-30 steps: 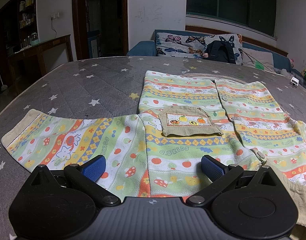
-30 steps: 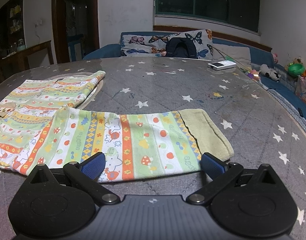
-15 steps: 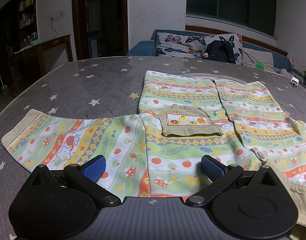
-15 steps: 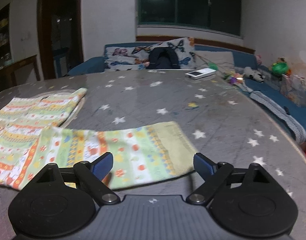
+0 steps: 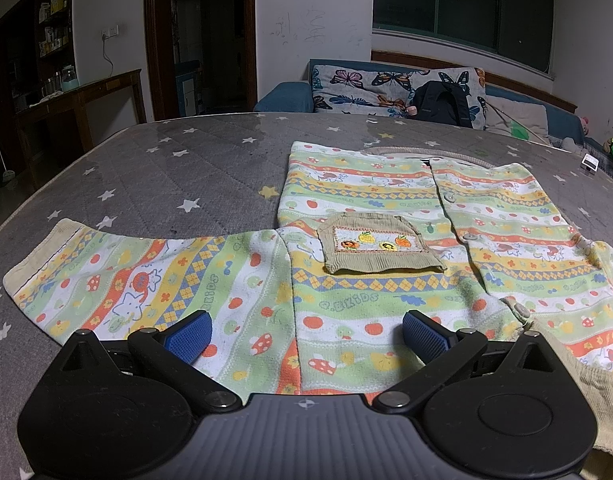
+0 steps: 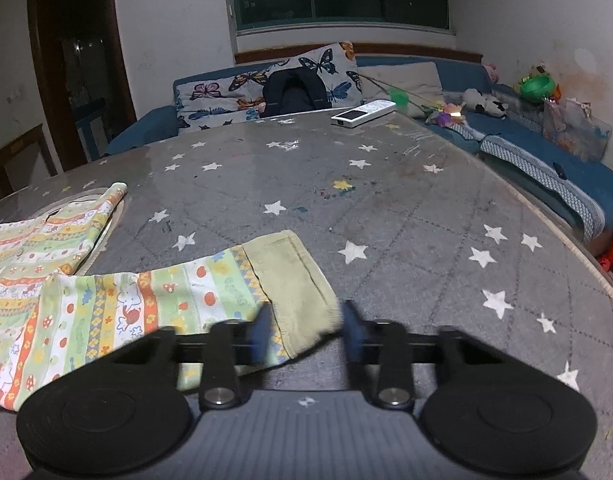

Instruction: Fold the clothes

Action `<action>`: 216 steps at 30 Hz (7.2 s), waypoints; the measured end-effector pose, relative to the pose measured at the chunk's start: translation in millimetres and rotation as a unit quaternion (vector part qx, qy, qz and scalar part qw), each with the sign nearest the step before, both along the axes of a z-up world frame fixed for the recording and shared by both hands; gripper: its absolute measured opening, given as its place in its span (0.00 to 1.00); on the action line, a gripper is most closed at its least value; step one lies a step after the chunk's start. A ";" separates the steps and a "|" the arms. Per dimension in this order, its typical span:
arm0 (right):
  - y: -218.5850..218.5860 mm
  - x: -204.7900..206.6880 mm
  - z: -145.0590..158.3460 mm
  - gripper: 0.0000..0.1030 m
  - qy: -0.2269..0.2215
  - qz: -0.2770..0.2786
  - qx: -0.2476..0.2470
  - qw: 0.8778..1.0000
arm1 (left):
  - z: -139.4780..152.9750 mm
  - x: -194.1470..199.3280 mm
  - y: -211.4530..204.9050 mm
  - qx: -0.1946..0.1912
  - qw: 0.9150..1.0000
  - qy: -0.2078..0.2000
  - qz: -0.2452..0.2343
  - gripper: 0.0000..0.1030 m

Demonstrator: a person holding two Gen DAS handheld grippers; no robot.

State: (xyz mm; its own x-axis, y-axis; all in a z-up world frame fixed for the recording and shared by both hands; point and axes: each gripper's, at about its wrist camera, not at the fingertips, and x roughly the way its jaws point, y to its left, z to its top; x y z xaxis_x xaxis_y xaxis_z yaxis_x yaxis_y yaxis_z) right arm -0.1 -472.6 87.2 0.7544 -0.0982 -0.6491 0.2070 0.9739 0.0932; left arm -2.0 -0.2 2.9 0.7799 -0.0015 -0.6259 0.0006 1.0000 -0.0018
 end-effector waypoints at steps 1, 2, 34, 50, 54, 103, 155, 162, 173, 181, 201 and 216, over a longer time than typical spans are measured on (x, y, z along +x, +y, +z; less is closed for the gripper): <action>-0.9 -0.1 1.5 0.11 -0.002 0.002 0.012 1.000 | 1.3 -1.7 0.8 0.000 1.000 0.000 0.000 1.00; -1.7 -0.2 3.0 0.11 -0.003 0.003 0.024 1.000 | 2.0 -2.5 1.0 0.001 1.000 0.000 -0.002 1.00; 267.3 50.1 105.2 0.09 -0.086 0.313 0.160 0.932 | 16.3 -25.7 26.0 -0.025 1.000 -0.011 -0.004 1.00; 282.0 8.9 62.4 0.21 -0.023 0.358 0.098 0.928 | 18.8 -25.8 35.7 -0.034 0.999 -0.014 0.003 1.00; 240.4 1.7 44.3 0.21 0.006 0.315 0.074 0.946 | 25.5 -25.4 31.3 -0.040 0.999 -0.022 -0.006 1.00; 307.3 3.9 28.1 0.17 -0.017 0.431 -0.019 0.902 | 35.9 -31.4 80.8 0.005 0.996 -0.050 0.073 0.85; 241.2 -14.3 44.0 0.23 -0.038 0.348 0.027 0.936 | 100.7 -19.6 64.8 -0.247 0.964 -0.100 -0.004 0.10; 226.9 -18.1 38.7 0.23 -0.036 0.333 0.032 0.942 | 108.3 -12.3 -4.8 -0.278 0.951 -0.092 -0.096 0.10; 211.0 -18.0 34.4 0.23 -0.032 0.313 0.036 0.948 | 71.3 -4.5 -61.5 -0.267 0.945 -0.018 -0.186 0.13; 207.3 -14.1 36.5 0.23 -0.033 0.303 0.038 0.952 | 58.6 -13.2 -40.4 -0.229 0.956 -0.006 -0.185 0.30; 231.7 41.2 6.2 0.24 0.022 0.293 0.041 0.955 | 18.4 -12.6 48.5 -0.120 0.989 0.025 -0.089 0.30; 222.5 19.6 35.5 0.16 0.006 0.294 0.041 0.955 | 14.9 -13.8 52.3 -0.091 0.991 0.025 -0.093 0.31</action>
